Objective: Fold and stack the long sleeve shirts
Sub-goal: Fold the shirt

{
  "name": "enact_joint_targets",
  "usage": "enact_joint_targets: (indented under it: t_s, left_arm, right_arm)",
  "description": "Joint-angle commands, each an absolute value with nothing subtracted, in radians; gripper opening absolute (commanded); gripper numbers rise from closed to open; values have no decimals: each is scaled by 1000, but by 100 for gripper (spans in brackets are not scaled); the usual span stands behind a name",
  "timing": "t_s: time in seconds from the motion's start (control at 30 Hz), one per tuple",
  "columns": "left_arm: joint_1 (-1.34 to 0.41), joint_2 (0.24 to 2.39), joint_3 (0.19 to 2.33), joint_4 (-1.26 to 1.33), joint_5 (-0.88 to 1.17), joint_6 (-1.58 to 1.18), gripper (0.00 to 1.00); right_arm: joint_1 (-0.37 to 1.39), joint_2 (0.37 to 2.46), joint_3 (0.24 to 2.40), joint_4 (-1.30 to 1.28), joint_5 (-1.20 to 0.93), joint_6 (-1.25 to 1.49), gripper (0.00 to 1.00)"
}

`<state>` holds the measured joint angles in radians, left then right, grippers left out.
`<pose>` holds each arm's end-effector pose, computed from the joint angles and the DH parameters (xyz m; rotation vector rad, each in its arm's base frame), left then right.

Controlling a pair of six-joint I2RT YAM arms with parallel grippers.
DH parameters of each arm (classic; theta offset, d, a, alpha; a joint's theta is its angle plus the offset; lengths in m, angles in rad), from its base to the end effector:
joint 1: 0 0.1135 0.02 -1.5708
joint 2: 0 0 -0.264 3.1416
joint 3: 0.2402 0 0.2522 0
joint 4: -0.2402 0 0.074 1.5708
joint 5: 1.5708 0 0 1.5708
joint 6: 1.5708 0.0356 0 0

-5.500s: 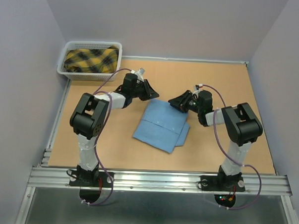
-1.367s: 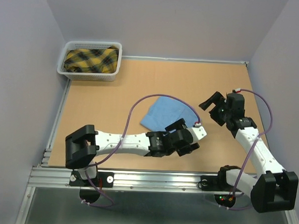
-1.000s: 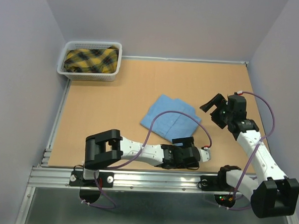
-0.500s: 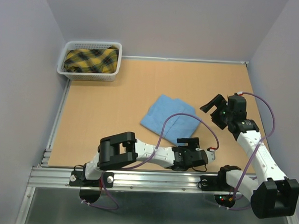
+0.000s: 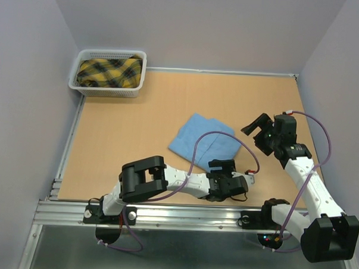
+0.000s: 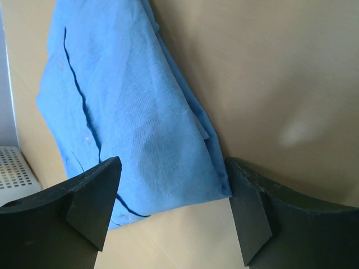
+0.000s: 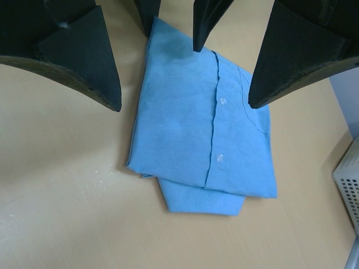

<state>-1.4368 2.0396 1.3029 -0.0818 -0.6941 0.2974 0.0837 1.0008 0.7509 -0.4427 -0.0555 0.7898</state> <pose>0.0801 -0.4234 0.1549 1.4415 1.6264 0.1969 0.2131 0.0199 0.2634 0.7726 2.1840 0.5185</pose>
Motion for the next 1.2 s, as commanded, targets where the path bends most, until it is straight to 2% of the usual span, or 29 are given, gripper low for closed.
enact_joint_targets:
  t_s: [0.0,0.07,0.13,0.17,0.2,0.23,0.27,0.3,0.37,0.4,0.47,0.5,0.8,0.97,1.17]
  left_arm:
    - [-1425,2045,1258,-164,-700,279,86]
    - [-1419,2046,1253,-164,-693,269,84]
    - [-1411,2054,1259,-160,-686,264,73]
    - [-1410,2054,1261,-158,-684,264,73]
    - [-1407,2054,1265,-153,-683,262,64]
    - [-1404,2052,1270,-149,-681,262,60]
    - [-1402,2048,1272,-141,-675,265,50]
    - [-1399,2046,1276,-140,-670,264,50]
    - [-1394,2036,1282,-141,-666,265,38]
    - [-1391,2031,1285,-144,-664,258,24]
    - [-1378,2004,1293,-152,-641,241,5]
    - [-1370,1991,1293,-153,-628,232,0]
    - [-1301,1826,1272,-126,-428,60,0]
    - [-1290,1801,1275,-129,-408,19,0]
    - [-1289,1801,1281,-129,-391,3,0]
  right_arm:
    - [72,977,758,-442,-32,785,100]
    - [72,977,753,-440,-34,785,100]
    - [71,977,747,-442,-35,782,100]
    - [71,976,747,-442,-35,784,100]
    - [69,976,747,-442,-35,782,100]
    - [71,977,747,-442,-34,779,100]
    - [68,976,747,-442,-35,778,100]
    - [67,976,747,-442,-34,778,100]
    - [69,974,746,-443,-35,778,100]
    - [68,973,741,-442,-38,779,99]
    - [67,976,736,-443,-52,784,98]
    - [66,979,732,-443,-61,788,98]
    - [67,1002,606,-404,-214,893,99]
    - [66,973,396,-177,-343,1034,99]
    - [67,985,298,-9,-371,1127,99]
